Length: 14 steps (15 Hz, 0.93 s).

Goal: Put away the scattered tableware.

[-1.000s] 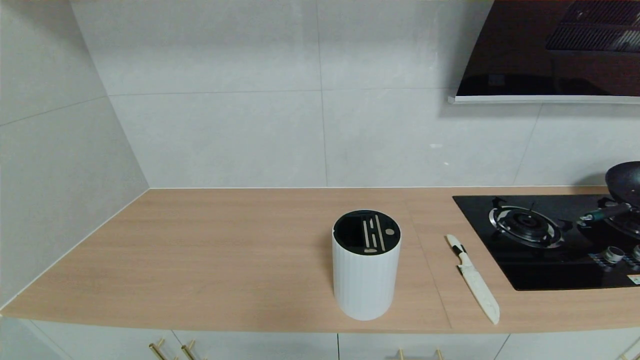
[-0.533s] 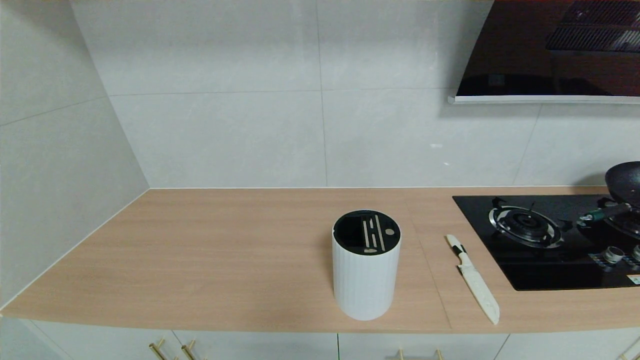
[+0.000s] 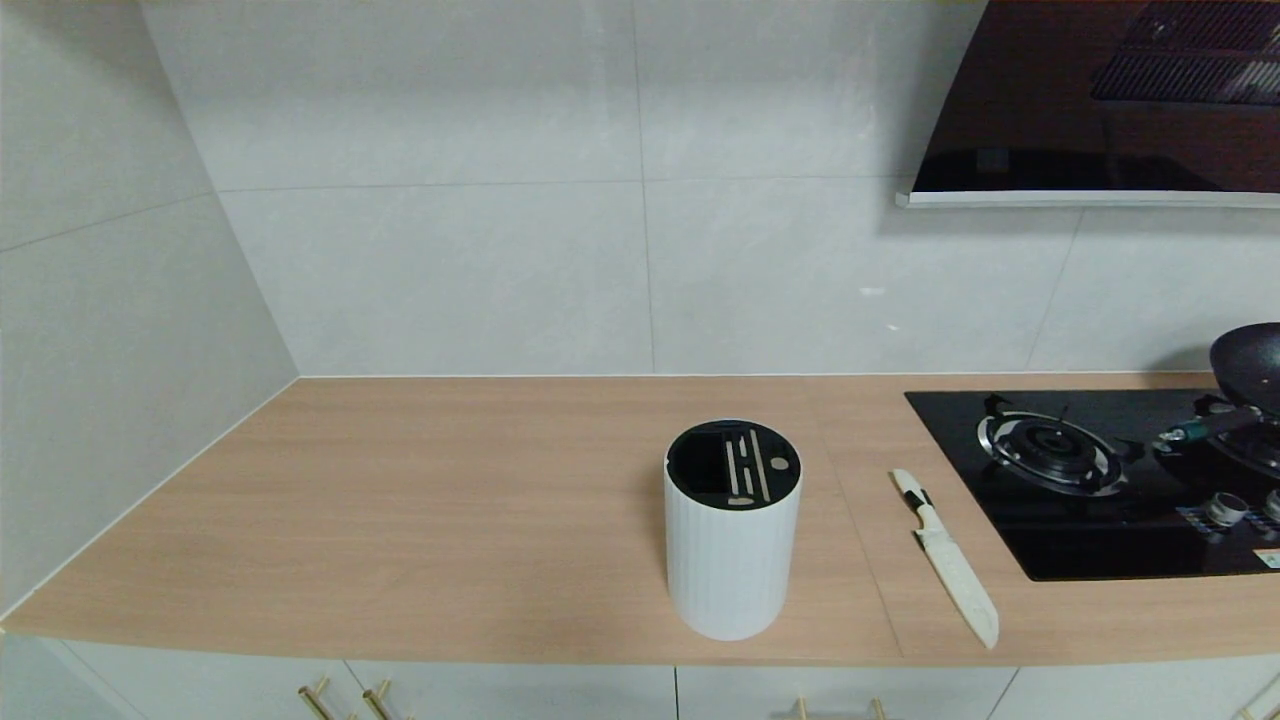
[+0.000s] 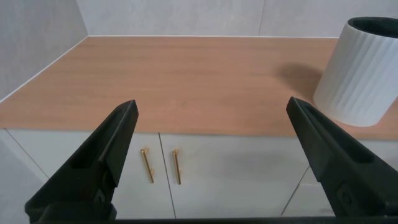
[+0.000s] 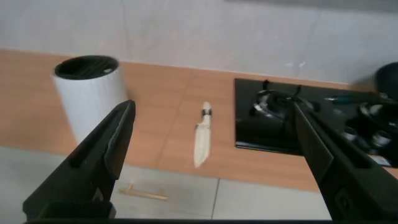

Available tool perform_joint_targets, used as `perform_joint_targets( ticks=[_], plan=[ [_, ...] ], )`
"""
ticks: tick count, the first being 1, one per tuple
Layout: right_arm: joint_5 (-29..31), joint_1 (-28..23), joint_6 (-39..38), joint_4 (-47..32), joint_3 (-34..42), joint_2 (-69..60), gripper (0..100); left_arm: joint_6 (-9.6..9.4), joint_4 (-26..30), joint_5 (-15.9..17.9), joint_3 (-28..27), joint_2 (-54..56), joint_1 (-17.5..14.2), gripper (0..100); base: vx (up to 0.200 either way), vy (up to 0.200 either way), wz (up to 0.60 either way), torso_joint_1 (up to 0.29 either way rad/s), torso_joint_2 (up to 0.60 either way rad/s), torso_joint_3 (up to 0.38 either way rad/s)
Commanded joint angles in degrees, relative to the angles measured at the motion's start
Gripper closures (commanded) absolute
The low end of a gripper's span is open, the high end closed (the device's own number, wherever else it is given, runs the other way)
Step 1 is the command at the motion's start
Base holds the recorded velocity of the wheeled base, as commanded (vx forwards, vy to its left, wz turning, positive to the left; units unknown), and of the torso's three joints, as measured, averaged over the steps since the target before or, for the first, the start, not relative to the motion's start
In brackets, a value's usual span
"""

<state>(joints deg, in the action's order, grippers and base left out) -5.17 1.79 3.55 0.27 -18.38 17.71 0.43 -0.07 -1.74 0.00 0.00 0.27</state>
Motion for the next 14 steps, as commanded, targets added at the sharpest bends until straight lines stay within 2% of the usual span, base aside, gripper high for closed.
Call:
perform_joint_targets(
  ticks=[1, 4, 7, 11, 14],
  plan=[
    [-1.60, 0.93, 0.06, 0.08, -8.77, 19.55, 0, 0.01, -0.01, -0.01, 0.00, 0.00, 0.00, 0, 0.000, 0.000, 0.00, 0.000, 0.00, 0.000],
    [-1.77, 2.69, -0.21, 0.52, -14.22, 35.37, 0, 0.01, -0.01, -0.01, 0.00, 0.00, 0.00, 0, 0.000, 0.000, 0.00, 0.000, 0.00, 0.000],
    [-1.51, 4.54, -0.30, 9.58, -14.66, 50.49, 0, 0.01, -0.01, -0.01, 0.00, 0.00, 0.00, 0, 0.000, 0.000, 0.00, 0.000, 0.00, 0.000],
    [-1.51, 4.71, -0.30, 14.94, -16.07, 66.49, 0, 0.01, -0.01, -0.01, 0.00, 0.00, 0.00, 0, 0.000, 0.000, 0.00, 0.000, 0.00, 0.000],
    [-0.81, 4.62, -0.21, 25.22, -16.33, 77.91, 0, 0.01, -0.01, -0.01, 0.00, 0.00, -0.09, 0, 0.000, 0.000, 0.00, 0.000, 0.00, 0.000]
  ],
)
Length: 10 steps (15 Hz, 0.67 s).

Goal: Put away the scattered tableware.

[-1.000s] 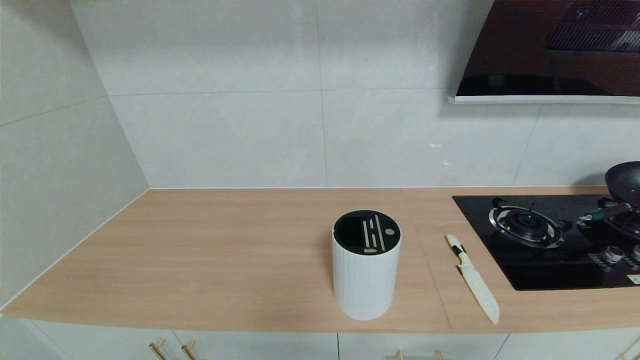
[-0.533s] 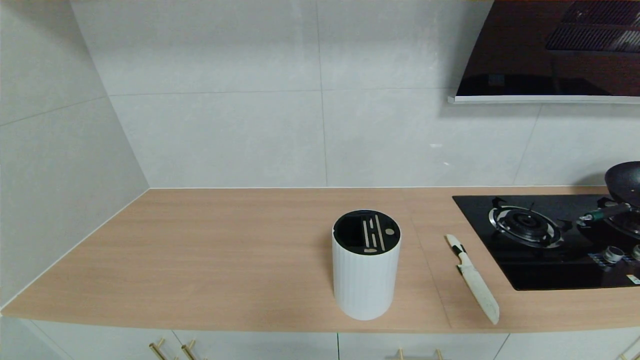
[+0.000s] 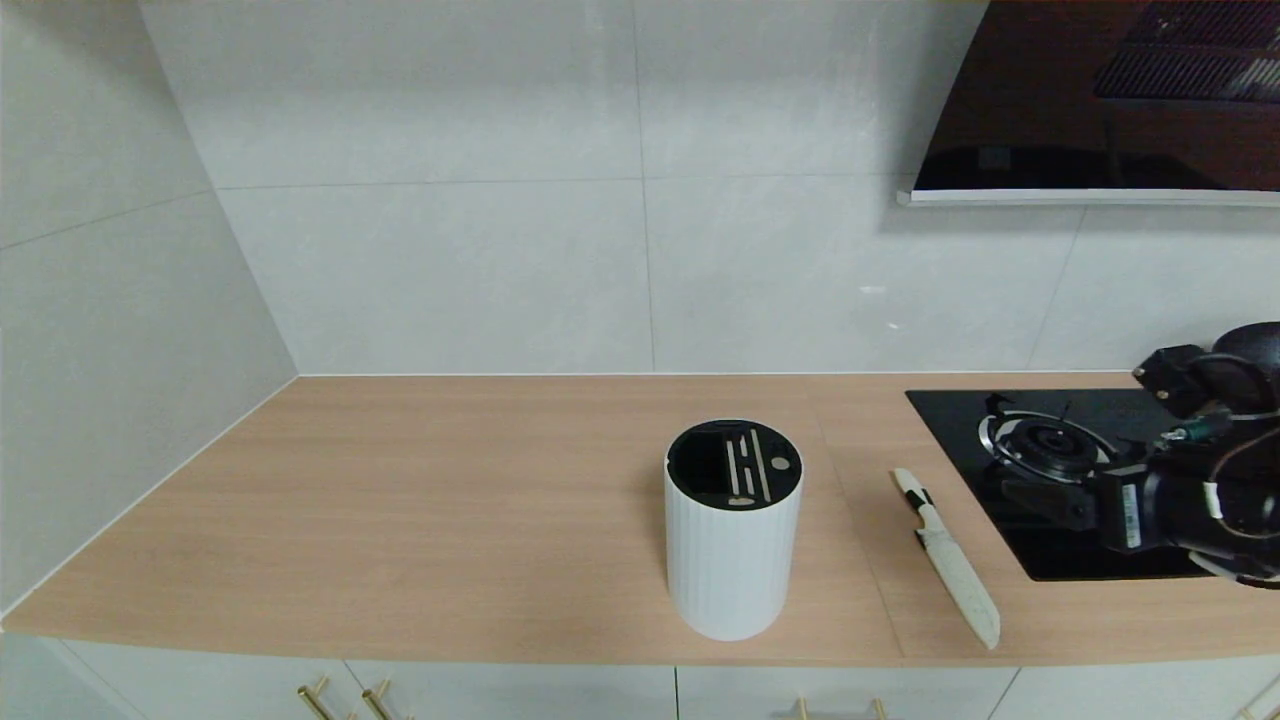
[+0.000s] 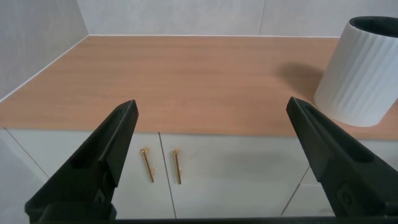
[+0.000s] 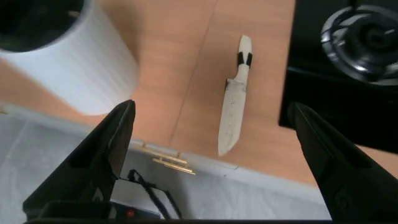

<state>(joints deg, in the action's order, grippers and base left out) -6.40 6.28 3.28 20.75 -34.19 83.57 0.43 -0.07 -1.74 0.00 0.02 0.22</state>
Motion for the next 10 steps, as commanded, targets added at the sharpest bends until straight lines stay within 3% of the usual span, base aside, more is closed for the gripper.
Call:
perform_joint_targets(
  ticks=[1, 10],
  plan=[
    [1.04, 0.14, 0.06, 6.23, -0.70, 14.34, 0, 0.01, -0.01, -0.01, 0.00, -0.02, 0.04, 0, 0.000, 0.000, 0.00, 0.000, 0.00, 0.000],
    [5.78, 0.14, 0.32, 22.14, -3.25, 37.11, 0, 0.01, -0.01, -0.01, 0.00, -0.02, -0.04, 0, 0.000, 0.000, 0.00, 0.000, 0.00, 0.000]
  ],
)
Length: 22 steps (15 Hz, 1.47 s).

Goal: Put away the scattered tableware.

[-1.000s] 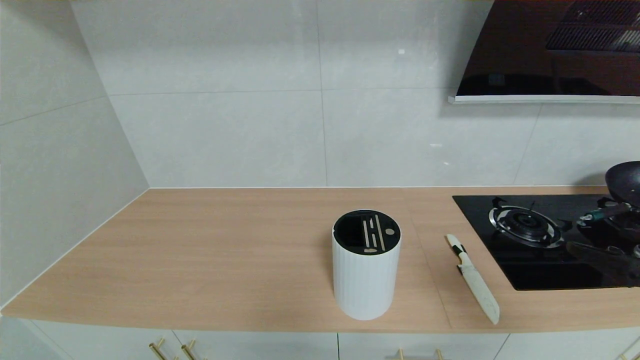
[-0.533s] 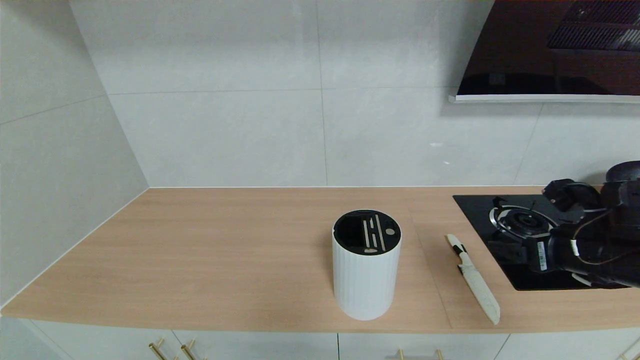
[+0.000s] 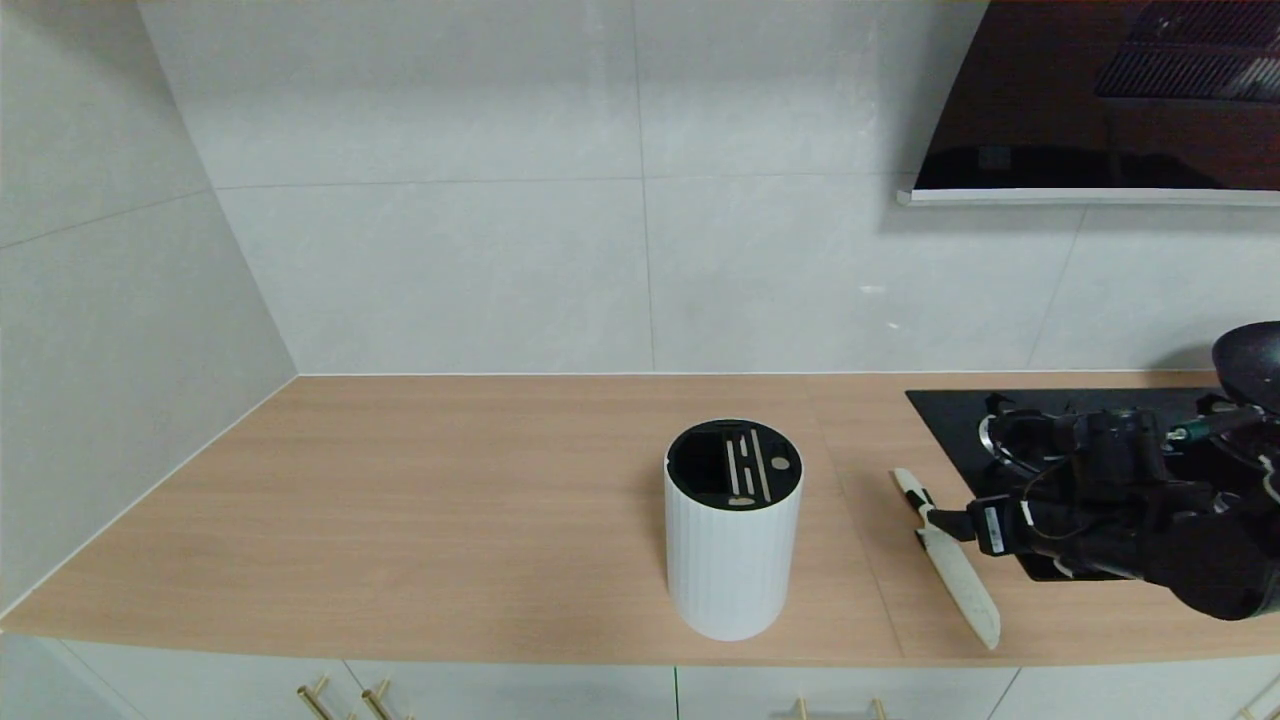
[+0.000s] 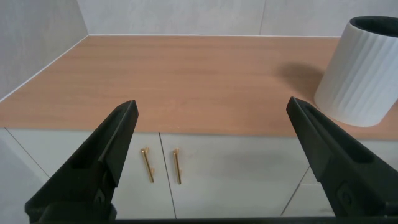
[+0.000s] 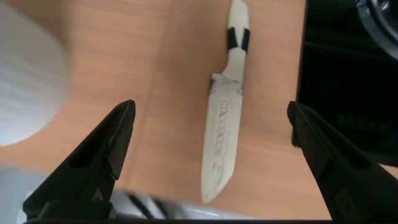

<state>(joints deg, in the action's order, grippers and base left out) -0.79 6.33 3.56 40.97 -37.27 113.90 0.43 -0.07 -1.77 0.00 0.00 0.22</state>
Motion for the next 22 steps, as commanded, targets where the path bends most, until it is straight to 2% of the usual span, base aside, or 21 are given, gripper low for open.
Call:
perform_joint_targets(
  ticks=[1, 11, 22],
  plan=[
    [0.18, 0.09, 0.04, 3.85, -0.35, 9.06, 0, 0.01, -0.01, -0.08, 0.00, 0.00, 0.04, 0, 0.000, 0.000, 0.00, 0.000, 0.00, 0.000],
    [2.73, -0.17, -0.31, 10.27, -7.91, 22.16, 0, 0.01, -0.01, -0.08, 0.00, 0.00, -0.04, 0, 0.000, 0.000, 0.00, 0.000, 0.00, 0.000],
    [2.73, -1.49, -1.45, 11.06, -11.78, 25.23, 0, 0.01, -0.01, -0.08, 0.00, 0.00, 0.04, 0, 0.000, 0.000, 0.00, 0.000, 0.00, 0.000]
  ],
)
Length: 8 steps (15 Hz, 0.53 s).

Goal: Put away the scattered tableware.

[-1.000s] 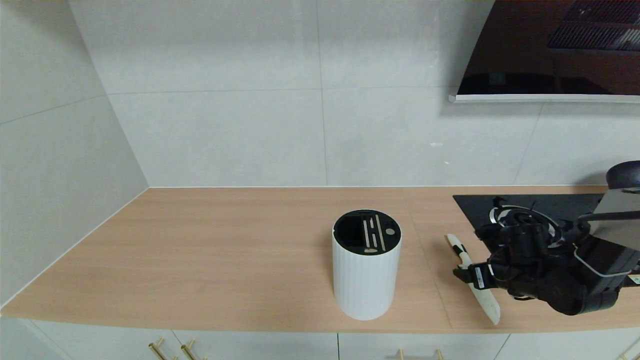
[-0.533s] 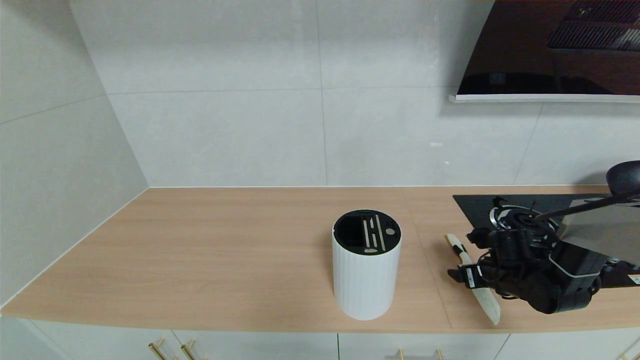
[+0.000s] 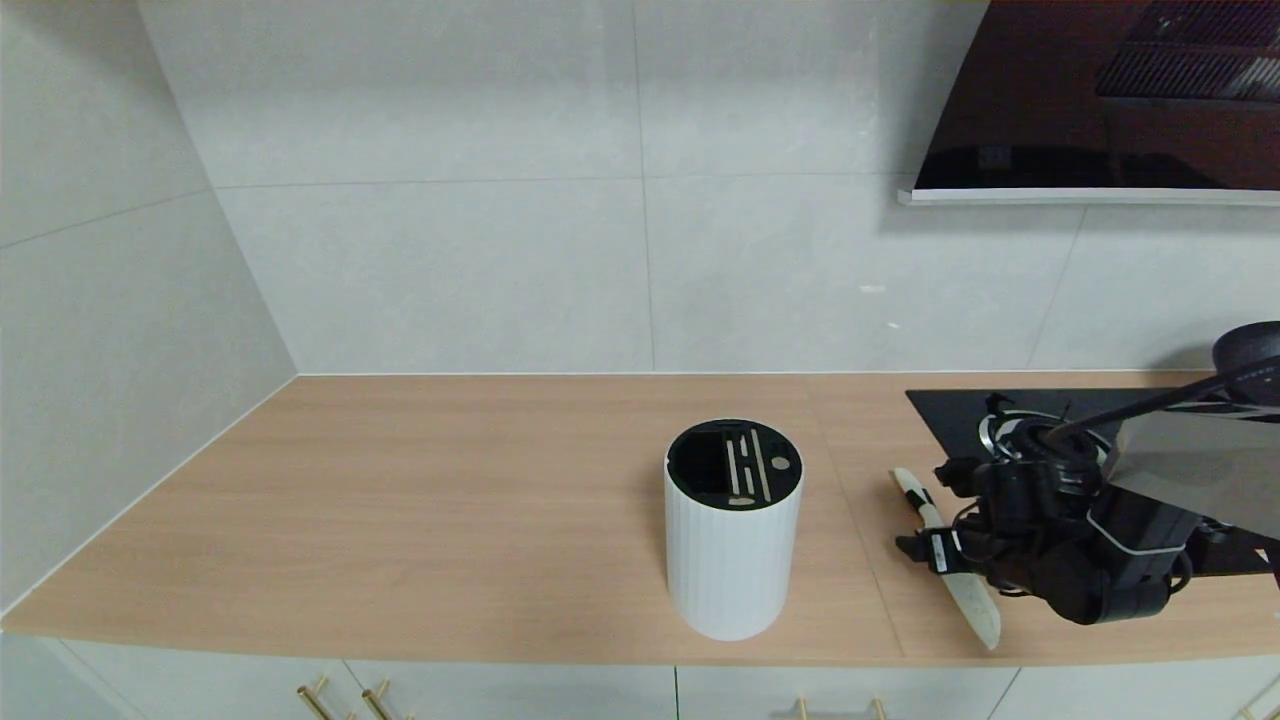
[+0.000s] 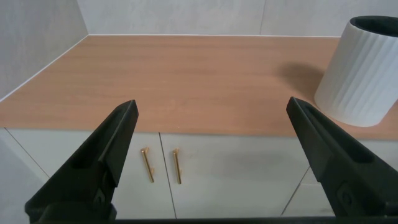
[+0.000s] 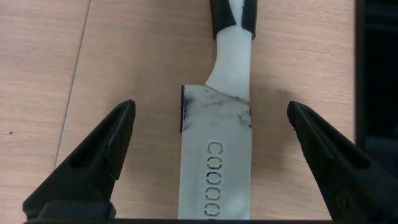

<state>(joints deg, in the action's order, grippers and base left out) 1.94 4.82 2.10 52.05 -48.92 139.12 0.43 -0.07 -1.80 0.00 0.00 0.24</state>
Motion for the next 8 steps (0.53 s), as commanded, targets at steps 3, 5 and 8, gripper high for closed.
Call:
perform_joint_targets(
  ticks=[3, 5, 8],
  plan=[
    [0.00, 0.02, 0.01, -0.02, -0.21, 0.54, 0, 0.01, -0.01, -0.04, 0.00, 0.00, -0.07, 0, 0.000, 0.000, 0.00, 0.000, 0.00, 0.000],
    [0.00, -0.16, 0.01, -0.11, -0.56, 0.89, 100, 0.01, -0.01, -0.04, 0.00, 0.00, -0.07, 0, 0.000, 0.000, 0.00, 0.000, 0.00, 0.000],
    [0.00, -0.16, 0.19, -0.11, -0.47, 1.51, 100, 0.01, -0.01, -0.04, 0.00, 0.00, 0.02, 0, 0.000, 0.000, 0.00, 0.000, 0.00, 0.000]
  ],
)
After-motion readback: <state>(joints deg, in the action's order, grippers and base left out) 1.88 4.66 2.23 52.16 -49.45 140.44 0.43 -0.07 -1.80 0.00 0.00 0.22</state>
